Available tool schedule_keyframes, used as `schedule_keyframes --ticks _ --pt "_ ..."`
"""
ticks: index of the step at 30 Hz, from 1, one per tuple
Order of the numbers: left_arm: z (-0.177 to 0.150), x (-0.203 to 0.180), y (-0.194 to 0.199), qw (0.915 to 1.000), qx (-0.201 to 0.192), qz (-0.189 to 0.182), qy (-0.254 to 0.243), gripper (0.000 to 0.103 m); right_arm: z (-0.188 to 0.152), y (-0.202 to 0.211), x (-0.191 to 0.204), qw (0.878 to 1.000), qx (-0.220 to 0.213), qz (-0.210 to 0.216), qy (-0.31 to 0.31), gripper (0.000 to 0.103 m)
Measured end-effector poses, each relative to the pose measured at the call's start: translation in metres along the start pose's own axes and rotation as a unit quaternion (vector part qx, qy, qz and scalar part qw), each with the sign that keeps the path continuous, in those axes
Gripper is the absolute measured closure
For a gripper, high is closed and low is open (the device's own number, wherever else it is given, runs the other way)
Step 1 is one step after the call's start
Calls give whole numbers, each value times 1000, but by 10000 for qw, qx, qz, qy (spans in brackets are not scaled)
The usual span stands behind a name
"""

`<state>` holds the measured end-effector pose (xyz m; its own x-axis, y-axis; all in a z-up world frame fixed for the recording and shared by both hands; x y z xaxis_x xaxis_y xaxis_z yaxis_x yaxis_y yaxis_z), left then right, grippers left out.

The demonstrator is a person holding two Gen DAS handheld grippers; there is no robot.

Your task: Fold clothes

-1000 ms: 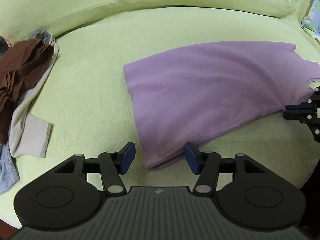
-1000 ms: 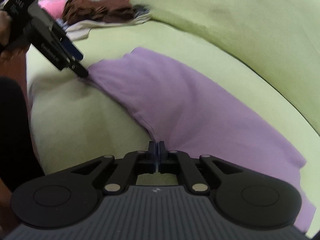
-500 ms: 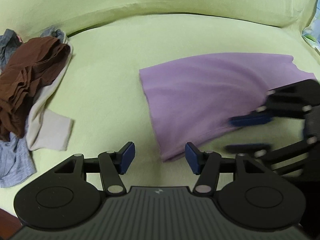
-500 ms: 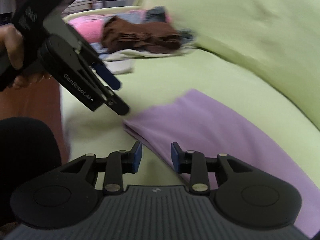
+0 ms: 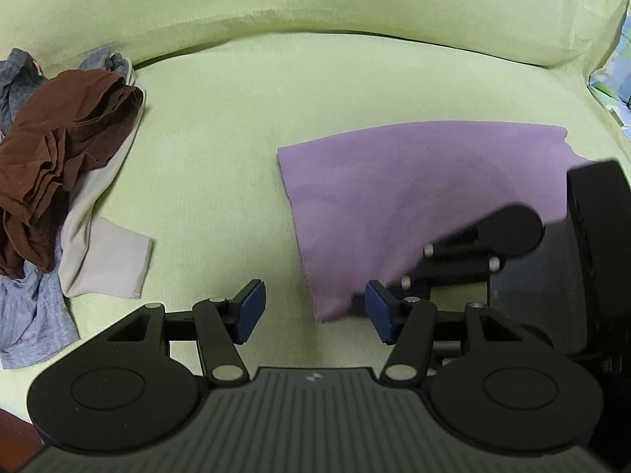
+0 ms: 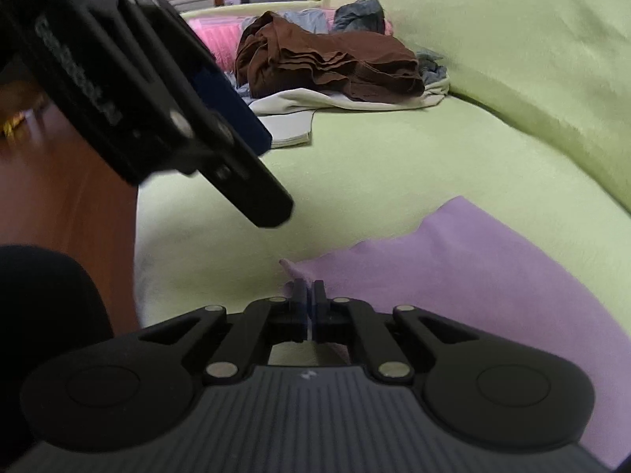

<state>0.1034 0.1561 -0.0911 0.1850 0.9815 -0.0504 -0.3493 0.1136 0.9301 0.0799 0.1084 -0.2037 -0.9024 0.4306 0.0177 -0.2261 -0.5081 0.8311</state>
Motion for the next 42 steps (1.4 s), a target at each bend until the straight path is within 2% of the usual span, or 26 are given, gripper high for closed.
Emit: schedule_keyframes --ticks 2,3,4,5,8,9,11,14,15,18,23,26,29,34,39,42 --pt "2 -5 -7 10000 54 47 -8 43 -7 -1 1 9999 81 4 -114 98" --pt "4 -8 -10 9999 66 63 -41 43 -9 6 -1 9993 12 75 -365 92" --pt "6 -14 -14 9999 80 68 -95 43 -11 14 -4 9980 -57 146 -617 78" --pt "8 -19 -16 9999 81 47 -126 43 -13 23 -7 9960 -165 176 -857 74" --pt "17 -35 -26 9997 90 -16 -215 43 -33 66 -26 9863 -490 -23 -1575 74" --pt "21 -40 -30 9996 95 -22 -256 43 -49 86 -39 9800 -541 -283 -1892 74" --pt "30 -56 -39 9993 78 -50 -372 43 -76 114 -63 9669 -517 -885 -2338 74" --pt "44 -78 -52 9988 46 -89 -482 43 -115 144 -97 9404 -474 -1531 -2998 86" --pt "47 -85 -56 9985 36 -132 -521 43 -133 152 -107 9307 -371 -1687 -3224 88" --pt "52 -100 -70 9977 109 -193 -635 43 -166 160 -109 9213 -66 -1775 -3459 91" --pt "49 -110 -78 9970 233 -8 -737 43 -182 182 -96 9180 -199 -1701 -3577 90" --pt "52 -114 -75 9975 228 78 -661 43 -175 191 -110 9120 -483 -1818 -3646 90" --pt "53 -116 -73 9981 230 200 -543 43 -168 187 -125 9105 -590 -1877 -3638 90" --pt "55 -121 -76 9982 224 372 -412 43 -165 161 -128 9174 -253 -1935 -3468 90" --pt "55 -123 -79 9982 241 389 -390 43 -177 173 -114 9202 -103 -1921 -3409 91" --pt "63 -122 -74 9990 89 326 -302 43 -175 195 -128 9106 -355 -2200 -3480 90"
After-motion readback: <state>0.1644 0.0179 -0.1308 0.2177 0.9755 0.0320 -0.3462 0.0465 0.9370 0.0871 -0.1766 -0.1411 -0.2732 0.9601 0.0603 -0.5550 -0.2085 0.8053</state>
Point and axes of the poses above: each gripper's, at about its wrist camera, not at the fingertips, and y roughly against the way its jaws point, x to its left, z to its top, the point moved 6 cm from there along -y, roughly the way its jaws point, and after that the axes turned 7 degrees about x, right-handed, at the moved point
